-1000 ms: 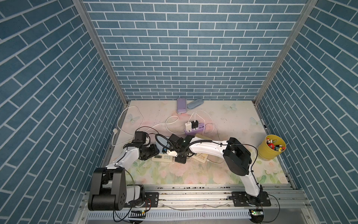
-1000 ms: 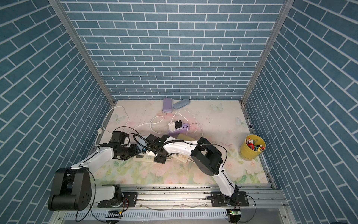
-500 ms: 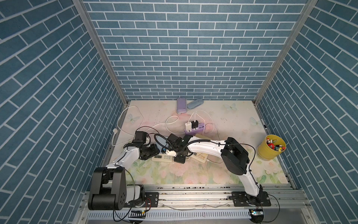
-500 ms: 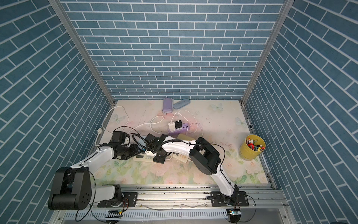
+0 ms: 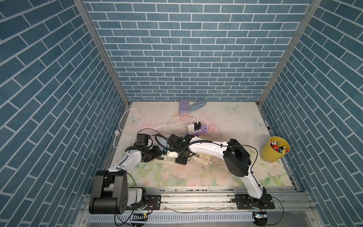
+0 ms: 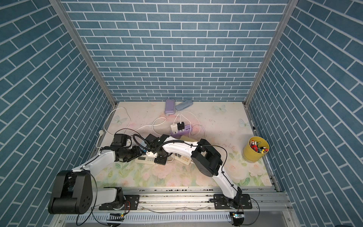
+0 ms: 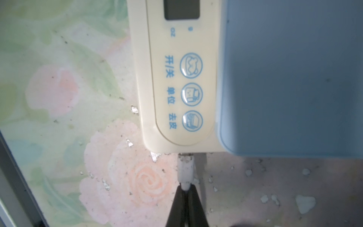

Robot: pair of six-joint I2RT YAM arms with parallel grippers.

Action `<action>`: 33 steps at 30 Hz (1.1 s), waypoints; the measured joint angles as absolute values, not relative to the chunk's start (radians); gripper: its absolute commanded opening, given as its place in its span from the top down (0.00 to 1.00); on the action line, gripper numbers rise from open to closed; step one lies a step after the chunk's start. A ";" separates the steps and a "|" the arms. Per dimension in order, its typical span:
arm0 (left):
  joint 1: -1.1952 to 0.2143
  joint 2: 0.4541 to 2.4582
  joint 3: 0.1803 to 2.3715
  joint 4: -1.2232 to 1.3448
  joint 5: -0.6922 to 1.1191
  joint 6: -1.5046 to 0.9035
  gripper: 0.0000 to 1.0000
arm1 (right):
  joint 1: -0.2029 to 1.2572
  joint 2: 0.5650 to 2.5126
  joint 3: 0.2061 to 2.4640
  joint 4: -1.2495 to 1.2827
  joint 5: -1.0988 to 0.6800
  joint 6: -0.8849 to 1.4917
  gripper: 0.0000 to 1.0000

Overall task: Charge the electronic scale
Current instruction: Insert the charging cable into the electronic scale.

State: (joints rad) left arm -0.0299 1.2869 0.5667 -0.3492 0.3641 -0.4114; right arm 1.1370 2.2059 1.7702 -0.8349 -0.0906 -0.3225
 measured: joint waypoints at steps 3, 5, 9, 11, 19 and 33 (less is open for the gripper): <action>-0.031 1.272 0.542 -0.313 0.363 -0.434 0.42 | 1.136 2.233 1.802 -0.861 -0.097 -0.323 1.00; -0.031 1.267 0.528 -0.289 0.363 -0.449 0.43 | 1.135 2.247 1.818 -0.875 -0.105 -0.323 1.00; -0.031 1.264 0.498 -0.225 0.363 -0.481 0.45 | 1.130 2.260 1.836 -0.891 -0.130 -0.322 1.00; -0.031 1.263 0.486 -0.193 0.363 -0.495 0.46 | 1.127 2.260 1.836 -0.891 -0.139 -0.321 1.00; -0.028 1.262 0.453 -0.102 0.357 -0.533 0.48 | 1.119 2.331 1.967 -1.005 -0.163 -0.324 1.00; -0.039 1.202 0.503 -0.265 0.218 -0.579 0.30 | 1.054 2.407 2.089 -0.958 -0.189 -0.359 0.67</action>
